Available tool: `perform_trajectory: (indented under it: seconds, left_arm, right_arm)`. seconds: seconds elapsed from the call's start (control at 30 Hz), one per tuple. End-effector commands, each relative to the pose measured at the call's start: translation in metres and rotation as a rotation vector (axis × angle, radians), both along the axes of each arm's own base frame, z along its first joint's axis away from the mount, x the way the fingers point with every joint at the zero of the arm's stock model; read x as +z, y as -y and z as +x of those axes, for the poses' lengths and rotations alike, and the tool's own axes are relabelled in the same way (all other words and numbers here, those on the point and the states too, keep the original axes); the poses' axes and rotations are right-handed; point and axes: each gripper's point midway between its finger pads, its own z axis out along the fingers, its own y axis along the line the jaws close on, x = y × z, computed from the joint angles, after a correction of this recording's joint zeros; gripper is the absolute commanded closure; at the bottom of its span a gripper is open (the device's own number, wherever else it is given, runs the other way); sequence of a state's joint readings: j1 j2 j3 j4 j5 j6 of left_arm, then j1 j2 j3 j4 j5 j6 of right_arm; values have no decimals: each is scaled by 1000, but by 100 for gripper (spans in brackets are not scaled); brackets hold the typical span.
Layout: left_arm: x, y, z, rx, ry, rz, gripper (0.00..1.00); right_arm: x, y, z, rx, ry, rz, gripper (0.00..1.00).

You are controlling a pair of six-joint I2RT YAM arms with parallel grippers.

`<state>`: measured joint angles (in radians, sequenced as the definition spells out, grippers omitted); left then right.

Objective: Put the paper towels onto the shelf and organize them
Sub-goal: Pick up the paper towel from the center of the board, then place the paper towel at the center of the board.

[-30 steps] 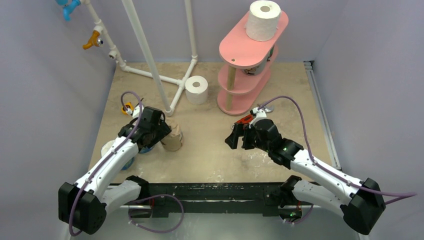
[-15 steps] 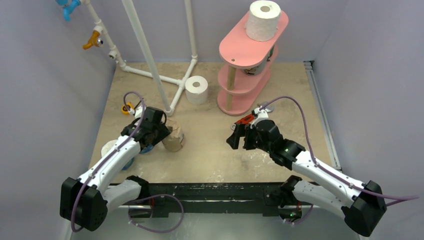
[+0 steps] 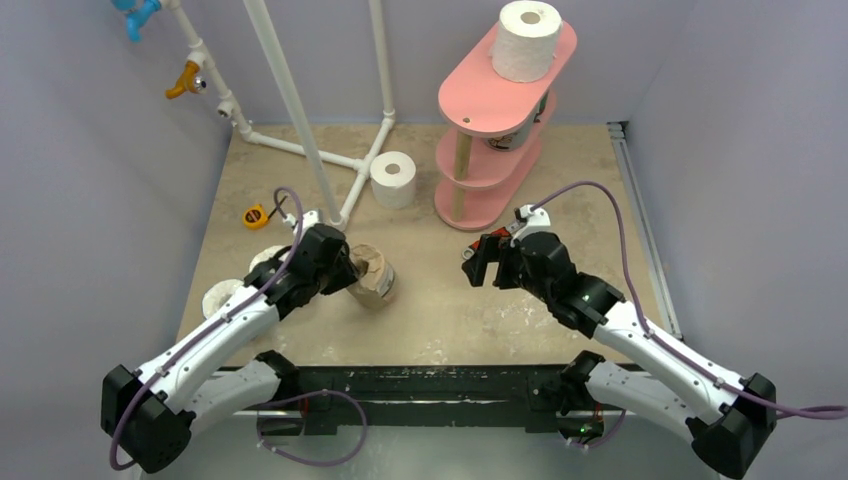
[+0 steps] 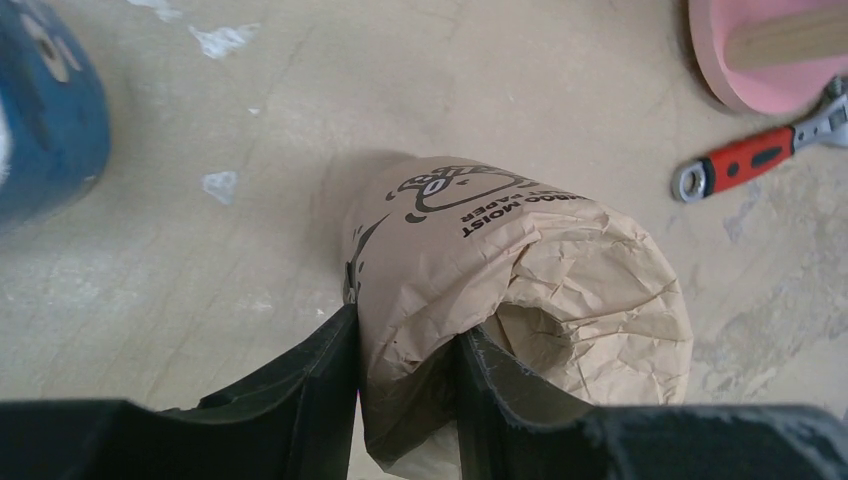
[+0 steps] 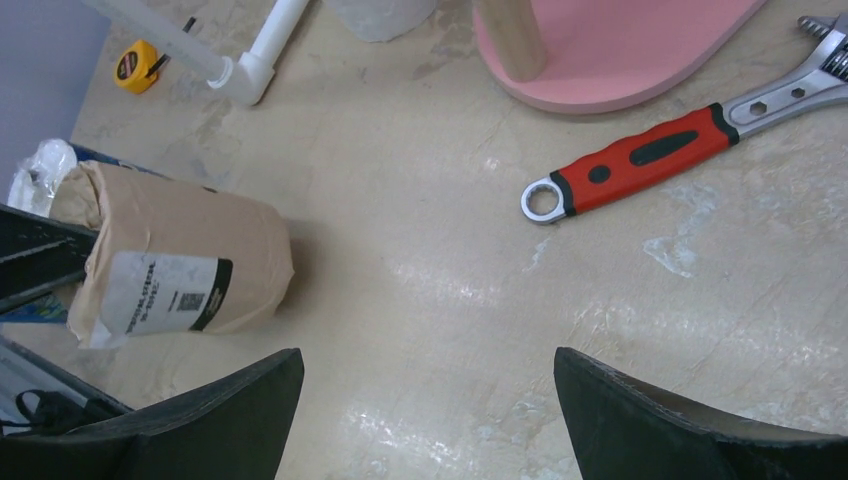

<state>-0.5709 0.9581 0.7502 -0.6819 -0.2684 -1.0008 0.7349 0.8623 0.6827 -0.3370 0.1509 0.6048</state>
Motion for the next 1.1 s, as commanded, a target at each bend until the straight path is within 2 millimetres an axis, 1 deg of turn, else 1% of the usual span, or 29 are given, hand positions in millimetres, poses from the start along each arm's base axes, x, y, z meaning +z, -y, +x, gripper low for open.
perform_trajectory:
  seconds: [0.0, 0.13, 0.27, 0.37, 0.5, 0.67, 0.83, 0.93, 1.07]
  left_arm:
    - [27, 34, 8, -91, 79, -52, 65]
    - [19, 67, 8, -171, 72, -54, 65]
    - [19, 98, 13, -240, 66, -42, 65]
    - [22, 117, 16, -285, 70, -17, 65]
    - [22, 138, 23, -323, 62, 9, 65]
    - [16, 151, 27, -345, 41, 41, 64]
    - [10, 157, 25, -383, 14, 76, 59]
    - [9, 158, 23, -403, 6, 94, 49]
    - [9, 160, 21, -419, 0, 103, 34]
  right_arm:
    - [33, 12, 10, -61, 86, -11, 1]
    - [37, 23, 12, -135, 89, 1, 1]
    - [30, 46, 13, -267, 67, -24, 1]
    - [24, 60, 12, -341, 53, -41, 1]
    - [23, 68, 11, -395, 57, -21, 1]
    - [19, 68, 8, -383, 47, -25, 1]
    - [19, 77, 7, -421, 48, -43, 1]
    - [22, 80, 6, -428, 65, -23, 1]
    - [23, 78, 5, -415, 70, -14, 1]
